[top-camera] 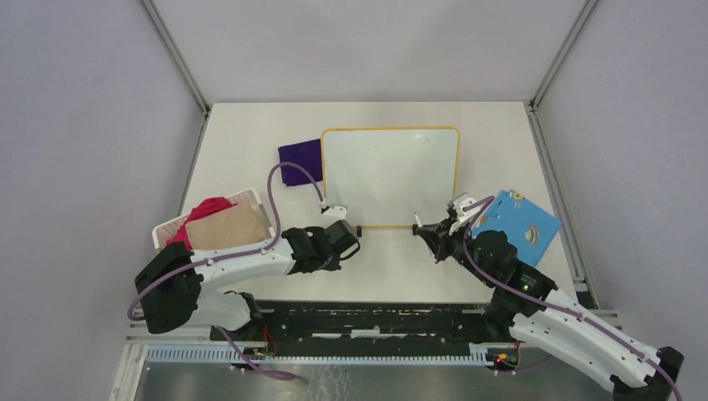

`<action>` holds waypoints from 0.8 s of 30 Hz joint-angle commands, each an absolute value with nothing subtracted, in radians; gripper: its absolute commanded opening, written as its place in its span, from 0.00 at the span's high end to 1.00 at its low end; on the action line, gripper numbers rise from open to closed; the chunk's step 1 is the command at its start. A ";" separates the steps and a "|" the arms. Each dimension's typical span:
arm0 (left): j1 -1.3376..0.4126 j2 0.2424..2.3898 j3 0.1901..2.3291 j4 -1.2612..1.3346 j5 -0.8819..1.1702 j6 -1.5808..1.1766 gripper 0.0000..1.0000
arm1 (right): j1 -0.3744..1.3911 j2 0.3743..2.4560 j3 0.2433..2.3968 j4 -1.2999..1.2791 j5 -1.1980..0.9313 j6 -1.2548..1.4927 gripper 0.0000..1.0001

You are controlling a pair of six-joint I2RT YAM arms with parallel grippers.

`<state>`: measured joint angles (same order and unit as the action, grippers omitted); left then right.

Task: Write a sentence on the whiteboard
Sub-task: Place the pen cap at the center of the board.

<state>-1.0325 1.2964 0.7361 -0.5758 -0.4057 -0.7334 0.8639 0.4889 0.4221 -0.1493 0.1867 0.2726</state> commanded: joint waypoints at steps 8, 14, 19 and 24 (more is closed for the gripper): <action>-0.975 1.404 0.691 -0.478 -0.451 -0.803 0.98 | 0.865 0.481 0.448 -0.131 0.198 0.259 1.00; -0.934 1.421 0.670 -0.443 -0.430 -0.789 0.92 | 0.863 0.487 0.445 -0.118 0.190 0.264 1.00; -0.919 1.441 0.671 -0.435 -0.423 -0.781 0.90 | 0.863 0.487 0.442 -0.117 0.189 0.271 1.00; -0.919 1.449 0.668 -0.435 -0.428 -0.782 0.87 | 0.865 0.485 0.430 -0.108 0.188 0.281 1.00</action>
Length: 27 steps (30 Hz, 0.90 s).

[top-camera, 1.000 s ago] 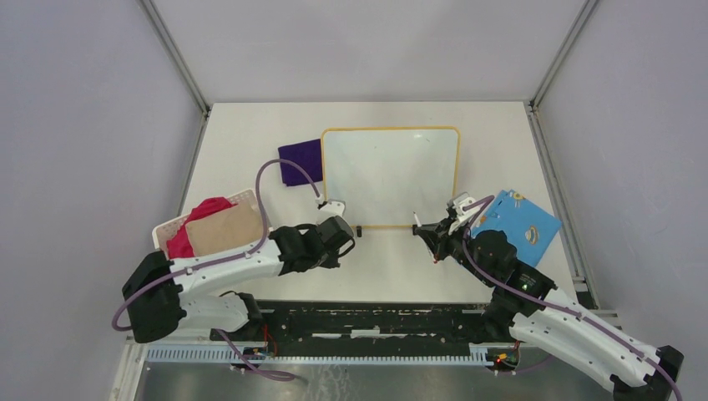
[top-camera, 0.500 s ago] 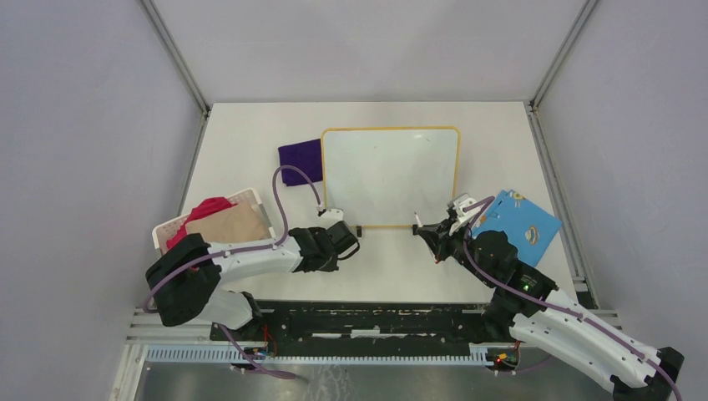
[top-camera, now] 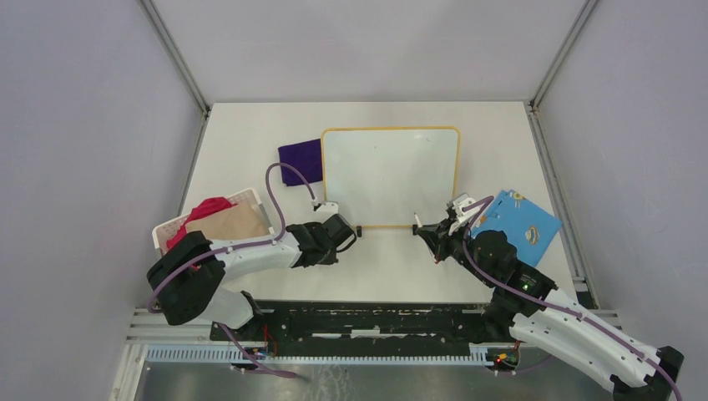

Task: Write a sentence on the whiteboard
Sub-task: Place the pen cap at the center of the board.

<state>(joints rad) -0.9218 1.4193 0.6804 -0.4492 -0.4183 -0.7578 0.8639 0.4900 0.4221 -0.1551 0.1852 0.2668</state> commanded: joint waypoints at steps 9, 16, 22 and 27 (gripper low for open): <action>-0.919 1.444 0.661 -0.438 -0.428 -0.782 0.80 | 0.862 0.477 0.425 -0.107 0.190 0.285 1.00; -0.919 1.430 0.659 -0.448 -0.427 -0.782 0.68 | 0.864 0.466 0.417 -0.110 0.191 0.290 1.00; -0.919 1.421 0.651 -0.458 -0.431 -0.784 0.65 | 0.864 0.457 0.413 -0.111 0.190 0.296 1.00; -0.919 1.404 0.646 -0.462 -0.431 -0.787 0.64 | 0.863 0.453 0.412 -0.112 0.188 0.296 1.00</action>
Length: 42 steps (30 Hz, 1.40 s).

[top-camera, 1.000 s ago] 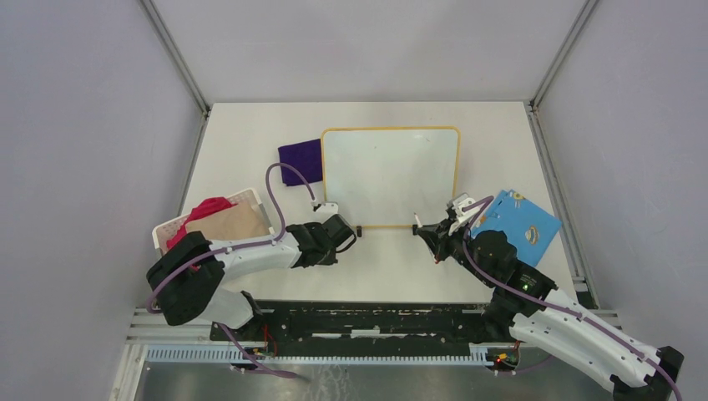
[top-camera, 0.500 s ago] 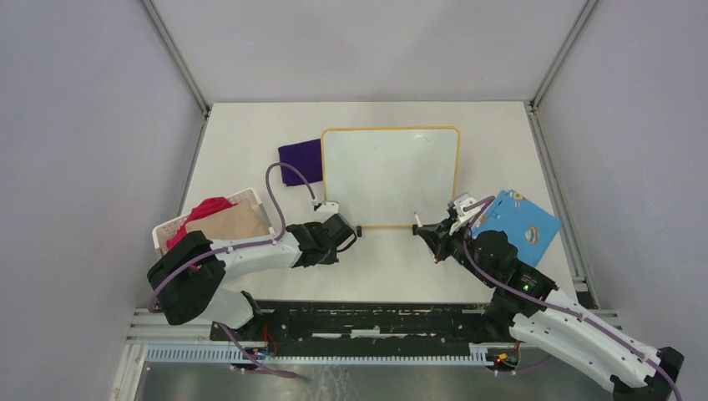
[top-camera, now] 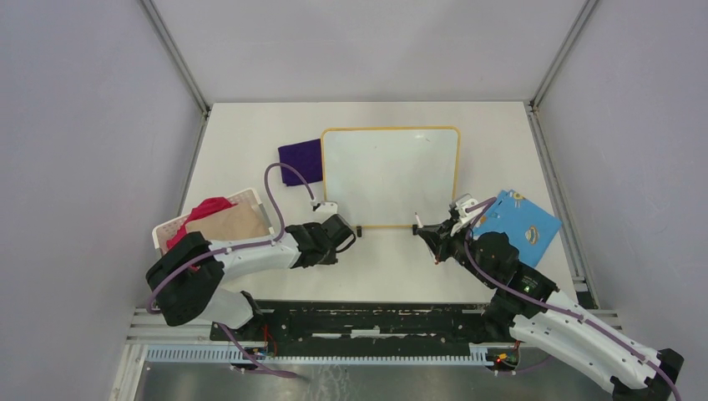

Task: Write a sentence on the whiteboard
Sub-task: Place the pen cap at the center of the board.

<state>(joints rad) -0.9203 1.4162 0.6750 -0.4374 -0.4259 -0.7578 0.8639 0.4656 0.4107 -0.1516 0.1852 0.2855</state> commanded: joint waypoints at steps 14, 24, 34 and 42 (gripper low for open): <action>-0.923 1.212 0.774 -0.600 -0.453 -0.785 0.52 | 0.863 0.442 0.428 -0.111 0.184 0.295 1.00; -0.924 0.913 0.881 -0.468 -0.300 -0.626 0.33 | 0.864 0.460 0.502 -0.078 0.068 0.199 1.00; -0.925 0.708 0.722 0.074 -0.024 -0.591 0.00 | 0.863 0.513 0.589 -0.046 -0.156 0.108 1.00; -0.925 0.833 0.749 0.239 0.384 -0.558 0.00 | 0.863 0.554 0.591 0.050 -0.297 0.160 1.00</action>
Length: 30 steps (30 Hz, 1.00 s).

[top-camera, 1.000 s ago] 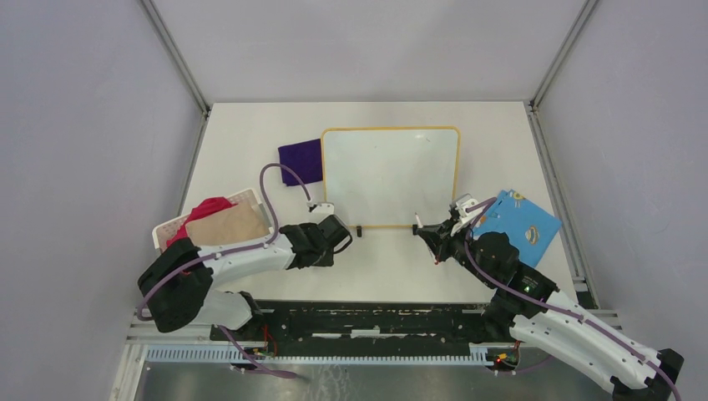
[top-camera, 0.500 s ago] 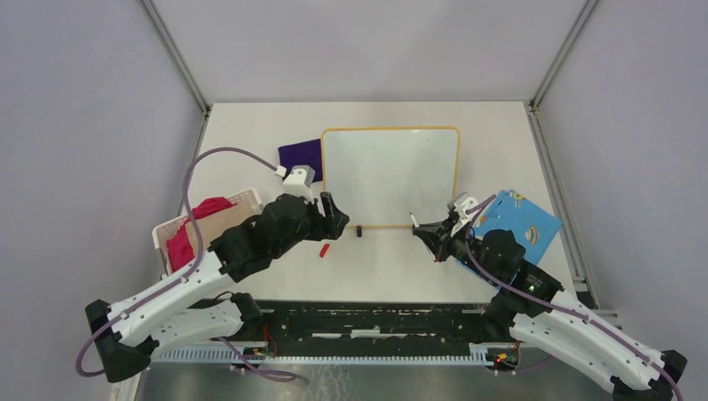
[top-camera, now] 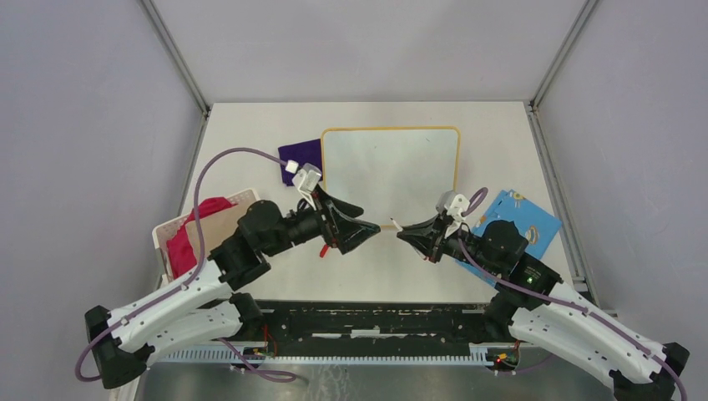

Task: Write a sentence on the whiteboard
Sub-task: Place the pen cap at the center of the board, then write a sentence on the whiteboard.

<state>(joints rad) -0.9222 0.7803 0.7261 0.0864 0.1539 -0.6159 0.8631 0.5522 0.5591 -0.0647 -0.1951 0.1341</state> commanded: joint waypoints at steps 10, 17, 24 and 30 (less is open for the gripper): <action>-0.925 0.917 0.772 0.262 0.453 -0.539 0.13 | 0.863 0.585 0.610 0.124 -0.368 0.237 1.00; -0.927 0.961 0.805 0.279 0.506 -0.538 0.32 | 0.864 0.597 0.612 0.157 -0.398 0.271 1.00; -0.926 0.965 0.813 0.279 0.517 -0.542 0.52 | 0.864 0.597 0.606 0.168 -0.412 0.280 1.00; -0.927 0.978 0.817 0.276 0.526 -0.557 0.73 | 0.864 0.598 0.606 0.176 -0.422 0.284 1.00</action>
<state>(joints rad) -0.9222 0.9699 0.7738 0.2256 0.4915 -0.5766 0.8631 0.6022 0.5613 0.1196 -0.4038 0.2699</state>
